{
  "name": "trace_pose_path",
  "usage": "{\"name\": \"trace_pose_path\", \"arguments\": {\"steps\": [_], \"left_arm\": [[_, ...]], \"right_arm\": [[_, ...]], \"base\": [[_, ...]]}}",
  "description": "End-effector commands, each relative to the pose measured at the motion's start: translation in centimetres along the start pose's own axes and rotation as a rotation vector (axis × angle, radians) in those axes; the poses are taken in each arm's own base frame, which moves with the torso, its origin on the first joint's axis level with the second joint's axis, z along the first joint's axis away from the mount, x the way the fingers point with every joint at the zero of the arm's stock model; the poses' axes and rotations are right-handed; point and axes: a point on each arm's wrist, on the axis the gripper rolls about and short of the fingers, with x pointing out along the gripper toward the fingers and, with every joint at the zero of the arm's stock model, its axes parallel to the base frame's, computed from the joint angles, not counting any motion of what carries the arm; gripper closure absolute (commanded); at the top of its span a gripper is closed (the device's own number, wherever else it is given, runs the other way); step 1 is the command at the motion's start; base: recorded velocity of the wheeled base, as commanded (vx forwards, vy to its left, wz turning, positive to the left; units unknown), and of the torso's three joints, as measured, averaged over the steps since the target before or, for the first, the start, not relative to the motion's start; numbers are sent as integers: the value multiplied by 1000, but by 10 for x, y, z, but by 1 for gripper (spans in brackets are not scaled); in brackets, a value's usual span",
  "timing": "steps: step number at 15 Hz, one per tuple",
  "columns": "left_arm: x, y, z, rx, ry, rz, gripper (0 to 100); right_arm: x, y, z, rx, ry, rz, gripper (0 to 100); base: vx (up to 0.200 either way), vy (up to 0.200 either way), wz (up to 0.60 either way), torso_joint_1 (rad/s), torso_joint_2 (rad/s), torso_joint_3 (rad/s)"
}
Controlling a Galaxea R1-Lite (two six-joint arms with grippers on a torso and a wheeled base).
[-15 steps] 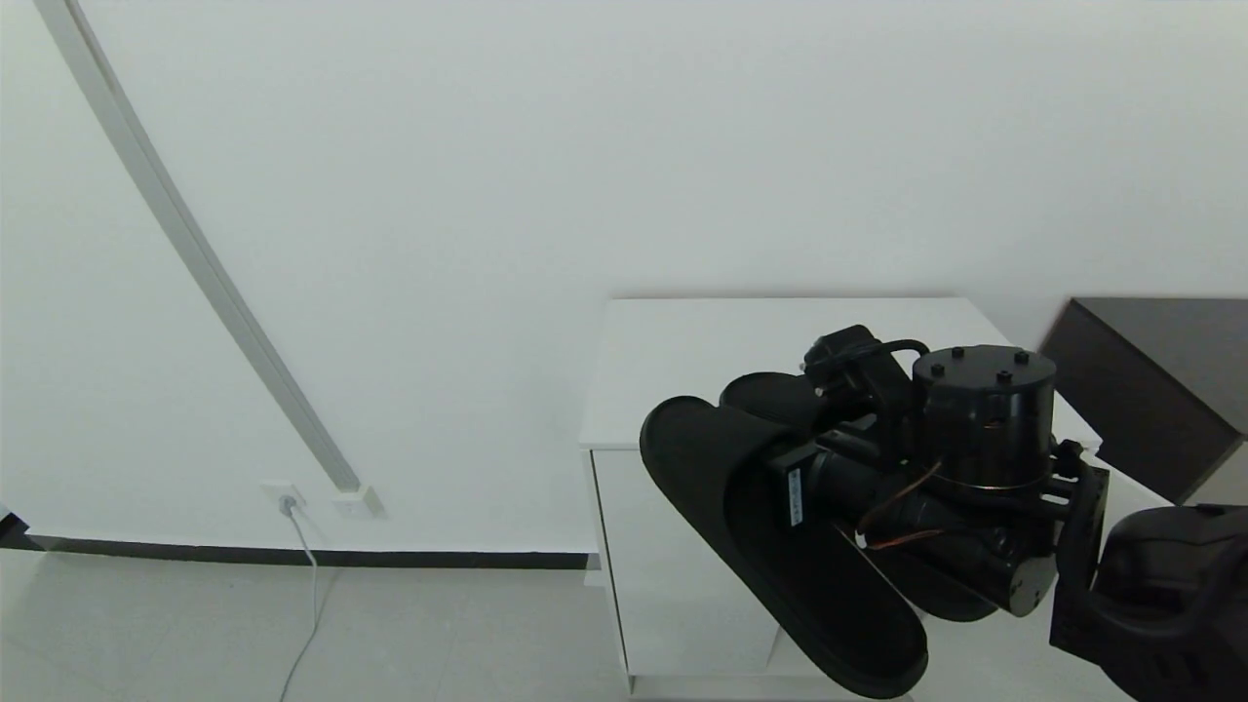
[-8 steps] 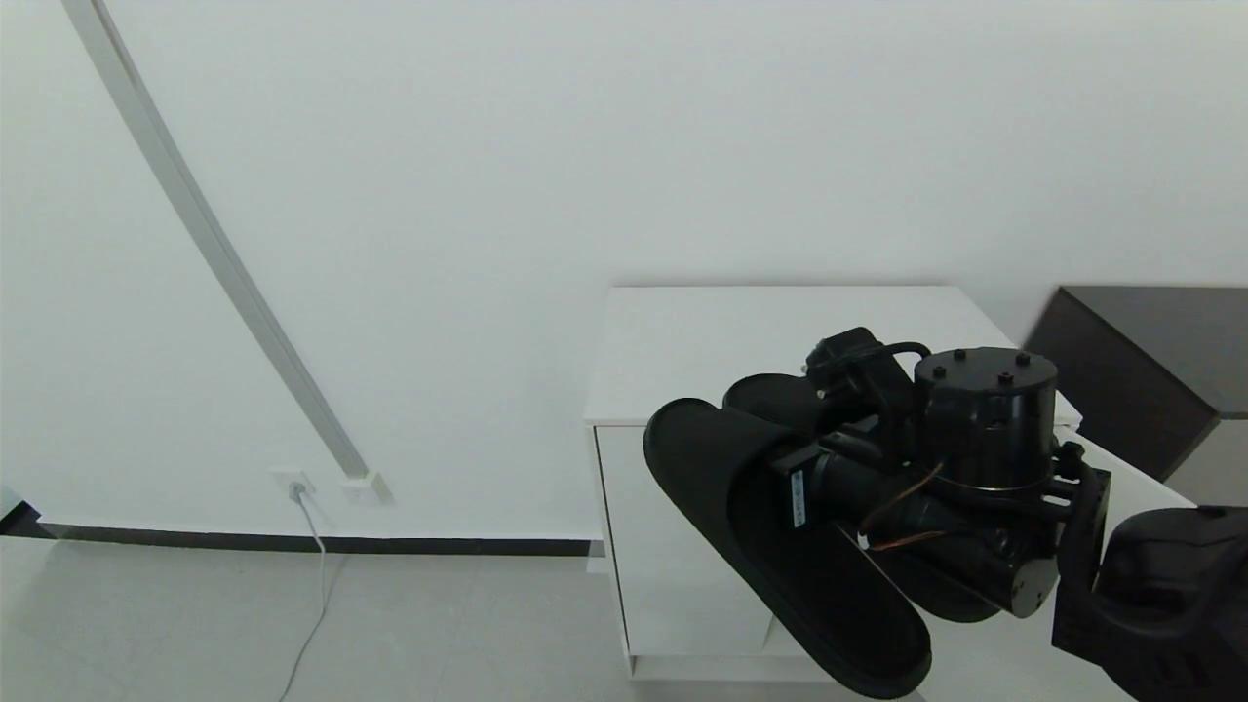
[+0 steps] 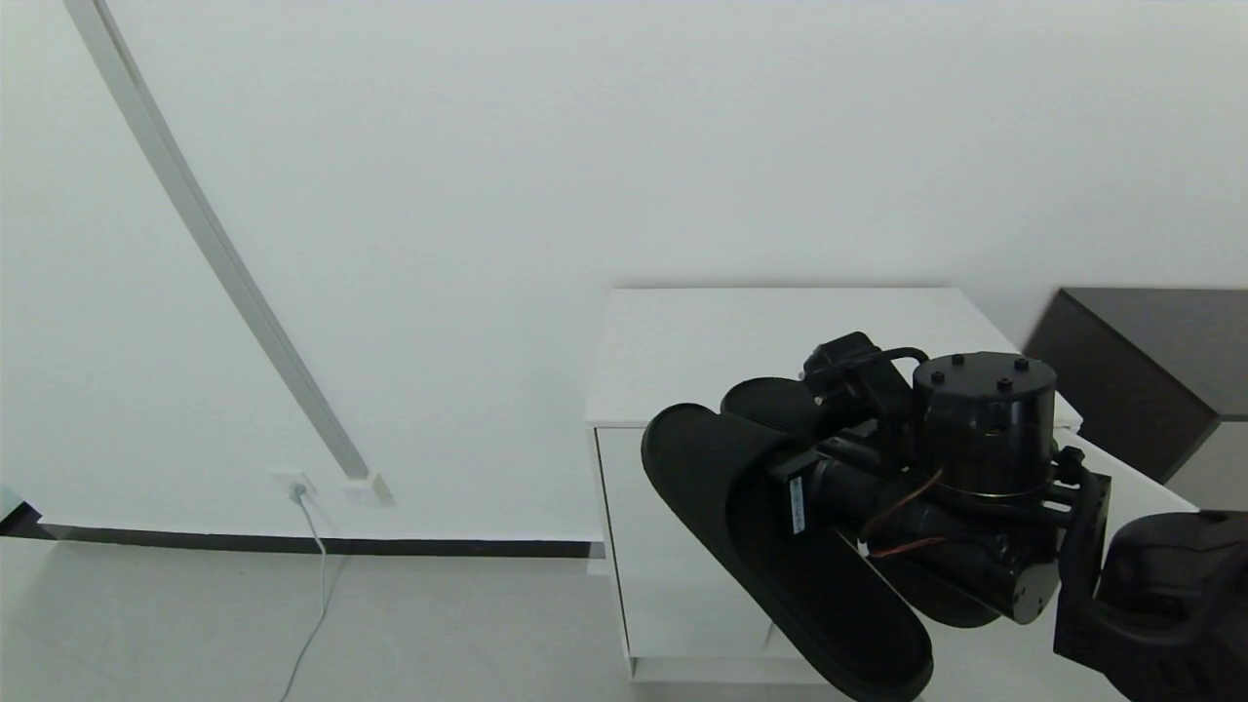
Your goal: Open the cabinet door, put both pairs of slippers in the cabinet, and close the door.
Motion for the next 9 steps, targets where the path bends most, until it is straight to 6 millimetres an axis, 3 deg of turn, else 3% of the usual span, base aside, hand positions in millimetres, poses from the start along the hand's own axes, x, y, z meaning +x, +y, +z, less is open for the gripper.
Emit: {"name": "trace_pose_path", "arguments": {"steps": [1, 9], "left_arm": [[0, 0, 0, 0, 1, 0, 100], [0, 0, 0, 0, 1, 0, 100]], "right_arm": [[-1, 0, 0, 0, -2, -6, 100], [-1, 0, 1, 2, -11, -14, 100]], "base": [[0, -200, 0, -7, -2, 2], [0, -200, 0, 5, 3, 2]]}}
